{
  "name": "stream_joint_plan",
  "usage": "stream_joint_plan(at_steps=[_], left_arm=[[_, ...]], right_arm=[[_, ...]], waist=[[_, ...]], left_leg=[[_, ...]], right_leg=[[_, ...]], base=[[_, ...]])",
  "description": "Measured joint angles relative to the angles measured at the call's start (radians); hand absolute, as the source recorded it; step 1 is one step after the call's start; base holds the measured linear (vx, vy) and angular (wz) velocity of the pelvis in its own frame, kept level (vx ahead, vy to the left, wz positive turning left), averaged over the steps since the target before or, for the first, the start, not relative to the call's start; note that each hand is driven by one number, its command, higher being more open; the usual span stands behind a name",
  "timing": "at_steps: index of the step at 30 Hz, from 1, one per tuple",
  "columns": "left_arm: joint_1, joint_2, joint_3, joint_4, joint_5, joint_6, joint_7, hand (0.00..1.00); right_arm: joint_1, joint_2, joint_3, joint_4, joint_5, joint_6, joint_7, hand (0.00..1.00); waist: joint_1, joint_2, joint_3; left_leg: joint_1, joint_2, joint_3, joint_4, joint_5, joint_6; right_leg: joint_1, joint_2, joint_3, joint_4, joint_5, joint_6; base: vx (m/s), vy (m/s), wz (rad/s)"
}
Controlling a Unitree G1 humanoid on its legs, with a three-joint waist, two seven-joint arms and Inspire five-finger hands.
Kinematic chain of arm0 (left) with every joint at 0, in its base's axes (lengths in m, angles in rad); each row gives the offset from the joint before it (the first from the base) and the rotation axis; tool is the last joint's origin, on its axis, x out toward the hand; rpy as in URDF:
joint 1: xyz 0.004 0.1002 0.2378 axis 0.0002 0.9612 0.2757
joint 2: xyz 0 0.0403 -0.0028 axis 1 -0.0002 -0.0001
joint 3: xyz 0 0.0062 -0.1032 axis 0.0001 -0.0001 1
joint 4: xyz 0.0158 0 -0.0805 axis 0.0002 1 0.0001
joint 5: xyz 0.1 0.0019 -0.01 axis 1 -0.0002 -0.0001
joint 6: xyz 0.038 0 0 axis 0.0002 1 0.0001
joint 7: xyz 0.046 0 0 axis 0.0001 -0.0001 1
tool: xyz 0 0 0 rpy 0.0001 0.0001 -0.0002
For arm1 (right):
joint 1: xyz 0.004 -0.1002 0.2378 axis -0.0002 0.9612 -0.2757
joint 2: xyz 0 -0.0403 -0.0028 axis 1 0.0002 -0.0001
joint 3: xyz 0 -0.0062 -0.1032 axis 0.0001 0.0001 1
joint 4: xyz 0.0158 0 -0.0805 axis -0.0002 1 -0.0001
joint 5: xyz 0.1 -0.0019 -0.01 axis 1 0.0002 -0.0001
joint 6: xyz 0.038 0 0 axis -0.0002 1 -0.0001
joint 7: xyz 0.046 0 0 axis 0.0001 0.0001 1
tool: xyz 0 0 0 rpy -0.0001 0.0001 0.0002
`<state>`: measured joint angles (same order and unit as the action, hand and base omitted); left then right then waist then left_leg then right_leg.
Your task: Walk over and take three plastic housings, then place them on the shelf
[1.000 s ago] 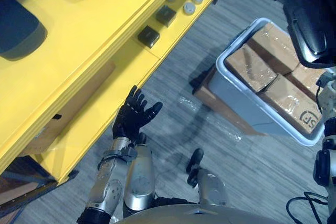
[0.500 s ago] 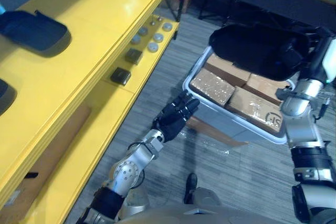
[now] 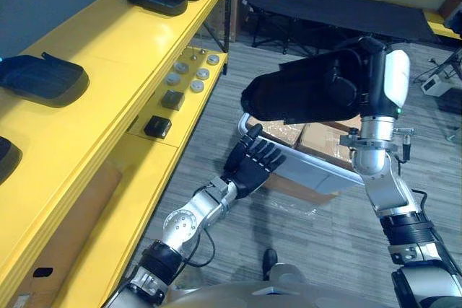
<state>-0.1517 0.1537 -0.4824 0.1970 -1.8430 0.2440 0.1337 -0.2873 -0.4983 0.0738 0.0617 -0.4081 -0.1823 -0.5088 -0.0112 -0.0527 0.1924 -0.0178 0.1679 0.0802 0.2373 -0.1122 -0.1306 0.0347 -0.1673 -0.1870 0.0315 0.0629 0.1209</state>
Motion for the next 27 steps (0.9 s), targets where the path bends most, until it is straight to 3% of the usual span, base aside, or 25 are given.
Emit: stream_joint_plan(at_steps=[7, 17, 23, 24, 27], left_arm=[[-0.012, -0.022, -0.01, -0.007, -0.08, -0.157, -0.042, 1.0], [-0.01, -0.034, -0.06, -0.074, -0.12, -0.231, -0.052, 1.0], [-0.01, -0.039, -0.077, -0.133, -0.124, -0.267, -0.085, 1.0], [-0.009, -0.04, -0.08, -0.136, -0.125, -0.268, -0.088, 0.0], [-0.009, -0.04, -0.078, -0.136, -0.129, -0.281, -0.09, 0.0]], right_arm=[[0.039, 0.014, 0.064, -0.031, 0.0, -0.028, 0.04, 0.0], [0.05, 0.044, 0.117, -0.034, 0.014, -0.059, 0.018, 0.0], [0.1, 0.071, 0.142, -0.037, 0.038, -0.115, -0.016, 0.0], [0.113, 0.081, 0.153, -0.038, 0.055, -0.124, -0.026, 0.0], [0.119, 0.086, 0.168, -0.038, 0.07, -0.133, -0.035, 0.0]], waist=[[-0.01, 0.013, -0.01], [-0.015, 0.035, -0.024], [-0.017, 0.046, -0.034], [-0.016, 0.049, -0.04], [-0.016, 0.05, -0.042]], left_leg=[[0.007, -0.003, 0.002, -0.017, 0.011, -0.004], [0.015, -0.005, 0.003, -0.029, 0.014, -0.003], [0.025, -0.005, 0.008, -0.039, 0.017, -0.004], [0.027, -0.005, 0.008, -0.047, 0.02, -0.005], [0.026, -0.005, 0.009, -0.055, 0.028, -0.007]], right_leg=[[-0.003, -0.002, -0.003, 0.001, 0.002, 0.002], [-0.002, -0.003, -0.005, 0.003, 0.0, 0.0], [-0.001, -0.004, -0.005, 0.006, -0.003, -0.003], [-0.003, -0.004, -0.005, 0.005, -0.003, -0.004], [-0.009, -0.004, -0.007, 0.006, -0.004, -0.005]], base=[[0.01, 0.0, 0.0], [0.0, -0.001, 0.0], [-0.02, -0.001, -0.02], [0.0, 0.0, 0.0], [0.0, 0.0, 0.0]])
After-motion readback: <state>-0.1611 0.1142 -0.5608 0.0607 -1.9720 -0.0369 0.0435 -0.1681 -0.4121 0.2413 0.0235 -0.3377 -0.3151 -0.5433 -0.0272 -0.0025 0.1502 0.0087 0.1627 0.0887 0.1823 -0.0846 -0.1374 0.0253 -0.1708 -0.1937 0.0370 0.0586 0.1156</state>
